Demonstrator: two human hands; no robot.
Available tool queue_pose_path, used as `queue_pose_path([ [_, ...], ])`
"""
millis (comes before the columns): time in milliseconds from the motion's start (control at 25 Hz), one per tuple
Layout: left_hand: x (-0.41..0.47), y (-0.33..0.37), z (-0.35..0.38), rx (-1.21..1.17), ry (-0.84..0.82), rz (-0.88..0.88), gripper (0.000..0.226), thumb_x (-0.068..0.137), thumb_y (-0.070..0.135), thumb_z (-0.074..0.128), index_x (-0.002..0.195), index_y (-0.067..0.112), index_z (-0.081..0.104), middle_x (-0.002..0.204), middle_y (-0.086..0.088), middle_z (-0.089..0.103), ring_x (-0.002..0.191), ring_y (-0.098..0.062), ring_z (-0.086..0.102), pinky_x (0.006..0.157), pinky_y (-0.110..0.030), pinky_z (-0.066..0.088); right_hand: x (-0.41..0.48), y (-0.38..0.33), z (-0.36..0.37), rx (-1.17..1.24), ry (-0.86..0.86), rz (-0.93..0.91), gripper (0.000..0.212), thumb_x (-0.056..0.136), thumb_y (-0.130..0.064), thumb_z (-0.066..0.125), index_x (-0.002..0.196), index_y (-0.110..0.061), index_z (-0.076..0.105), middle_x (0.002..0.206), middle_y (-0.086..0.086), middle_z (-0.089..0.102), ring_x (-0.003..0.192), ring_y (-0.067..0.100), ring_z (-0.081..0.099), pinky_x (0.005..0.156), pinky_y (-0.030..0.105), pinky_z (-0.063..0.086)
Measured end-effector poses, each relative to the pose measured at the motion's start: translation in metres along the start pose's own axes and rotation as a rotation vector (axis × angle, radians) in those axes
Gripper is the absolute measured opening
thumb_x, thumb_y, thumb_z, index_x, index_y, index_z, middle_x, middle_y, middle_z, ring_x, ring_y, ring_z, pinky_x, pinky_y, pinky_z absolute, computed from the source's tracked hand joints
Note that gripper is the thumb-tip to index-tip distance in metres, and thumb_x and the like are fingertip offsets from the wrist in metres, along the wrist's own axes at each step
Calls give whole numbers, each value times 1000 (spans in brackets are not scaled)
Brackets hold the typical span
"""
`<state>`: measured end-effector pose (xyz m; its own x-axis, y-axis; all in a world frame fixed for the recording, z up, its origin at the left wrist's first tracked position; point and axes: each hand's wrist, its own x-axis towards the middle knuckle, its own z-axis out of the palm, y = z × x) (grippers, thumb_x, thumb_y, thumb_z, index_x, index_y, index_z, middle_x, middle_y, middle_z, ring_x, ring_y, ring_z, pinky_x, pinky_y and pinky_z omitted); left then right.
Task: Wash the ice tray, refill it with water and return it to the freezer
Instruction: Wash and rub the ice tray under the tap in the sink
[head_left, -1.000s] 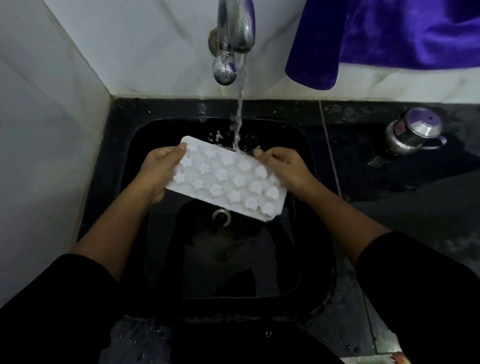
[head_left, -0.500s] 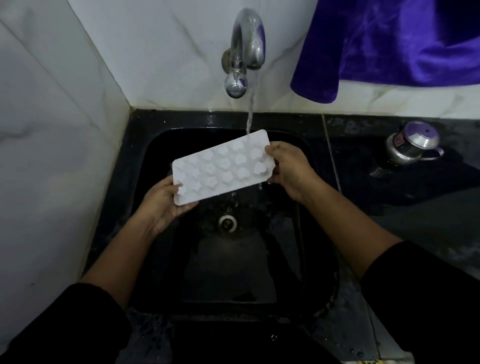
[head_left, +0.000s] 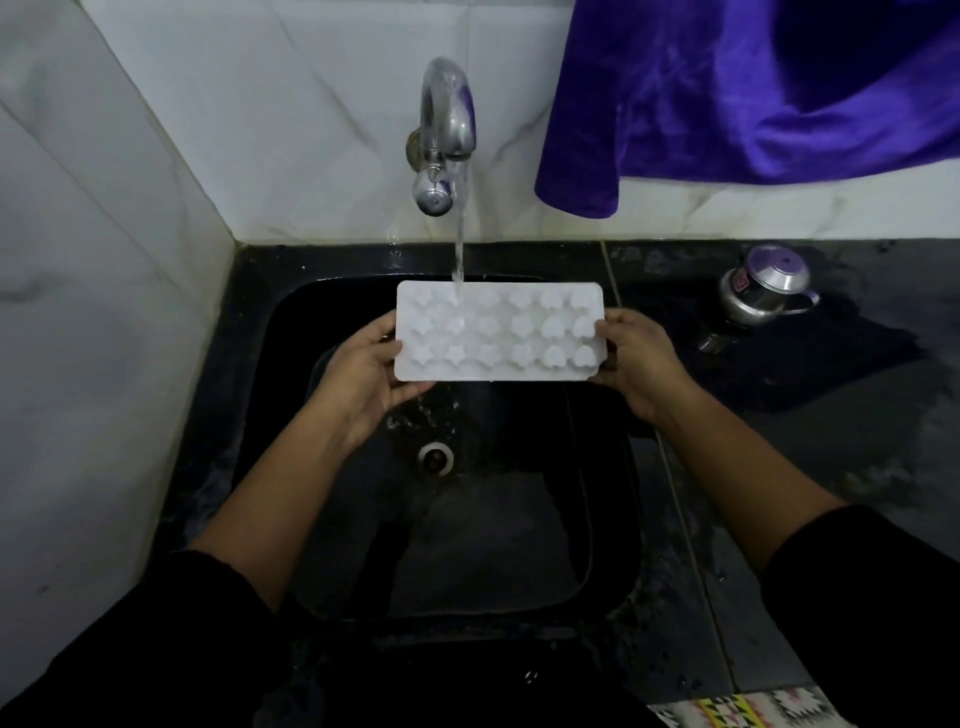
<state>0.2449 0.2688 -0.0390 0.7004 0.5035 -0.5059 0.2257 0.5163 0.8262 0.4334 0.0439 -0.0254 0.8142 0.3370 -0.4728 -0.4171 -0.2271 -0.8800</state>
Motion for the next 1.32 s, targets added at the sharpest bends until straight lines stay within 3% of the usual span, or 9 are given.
queue_pose_path([
  [120, -11, 20, -14, 70, 3, 93, 46, 109, 7, 40, 144, 27, 61, 132, -1, 74, 120, -23, 71, 90, -44, 60, -1, 24, 22, 6, -46, 84, 21, 102, -8, 53, 116, -6, 69, 110, 17, 76, 82, 23, 75, 63, 35, 62],
  [240, -18, 29, -37, 70, 91, 171, 43, 109, 7, 44, 143, 25, 63, 131, 0, 75, 117, -20, 73, 82, -39, 63, -3, 34, 56, -38, -121, 122, 26, 103, -6, 50, 121, -7, 68, 115, 17, 75, 90, 27, 75, 61, 34, 62],
  [480, -16, 18, -80, -60, 352, 178, 55, 105, -2, 46, 150, 30, 52, 131, 3, 68, 116, -23, 69, 75, -37, 63, -14, 9, 88, -213, -303, -170, 60, 91, 14, 44, 141, -18, 52, 113, 11, 69, 91, 26, 73, 73, 41, 66],
  [640, -8, 6, -72, -172, 311, 67, 53, 103, -4, 43, 148, 21, 54, 137, -6, 69, 119, -27, 71, 76, -37, 65, -5, -7, 69, -294, -338, -289, 53, 89, 15, 49, 133, -10, 65, 118, 6, 72, 96, 25, 74, 81, 42, 64],
  [800, 1, 1, -32, -174, 224, 46, 46, 106, -2, 43, 141, 25, 55, 131, -2, 71, 113, -24, 73, 77, -38, 64, 4, -10, 35, -405, -226, -414, 51, 91, 10, 56, 134, -17, 67, 128, 0, 69, 101, 20, 74, 82, 40, 65],
  [880, 5, 2, -15, -171, 188, 60, 51, 106, -1, 43, 149, 25, 51, 131, -1, 70, 113, -24, 73, 76, -37, 65, 8, -4, 18, -446, -169, -447, 52, 91, 10, 57, 130, -22, 68, 124, -4, 71, 95, 20, 76, 82, 44, 65],
  [1040, 4, 14, -5, -134, 120, 131, 50, 106, -1, 45, 146, 28, 52, 131, 0, 70, 116, -22, 72, 77, -37, 65, 9, 16, 0, -545, -119, -509, 52, 88, 8, 61, 124, -30, 67, 119, -9, 73, 93, 13, 75, 89, 44, 62],
  [1200, 0, 22, -26, -113, 128, 189, 53, 106, -2, 45, 149, 27, 51, 136, 2, 69, 118, -20, 71, 80, -38, 64, 2, 29, 20, -604, -157, -498, 54, 84, 4, 65, 127, -27, 64, 123, -8, 72, 79, 12, 74, 81, 47, 63],
  [1320, -3, 19, -51, -164, 192, 181, 55, 103, -5, 43, 143, 29, 58, 134, 2, 71, 117, -22, 72, 80, -40, 64, -3, 27, 43, -629, -220, -557, 51, 85, 0, 66, 128, -27, 65, 126, -7, 72, 80, 8, 74, 79, 44, 64],
])
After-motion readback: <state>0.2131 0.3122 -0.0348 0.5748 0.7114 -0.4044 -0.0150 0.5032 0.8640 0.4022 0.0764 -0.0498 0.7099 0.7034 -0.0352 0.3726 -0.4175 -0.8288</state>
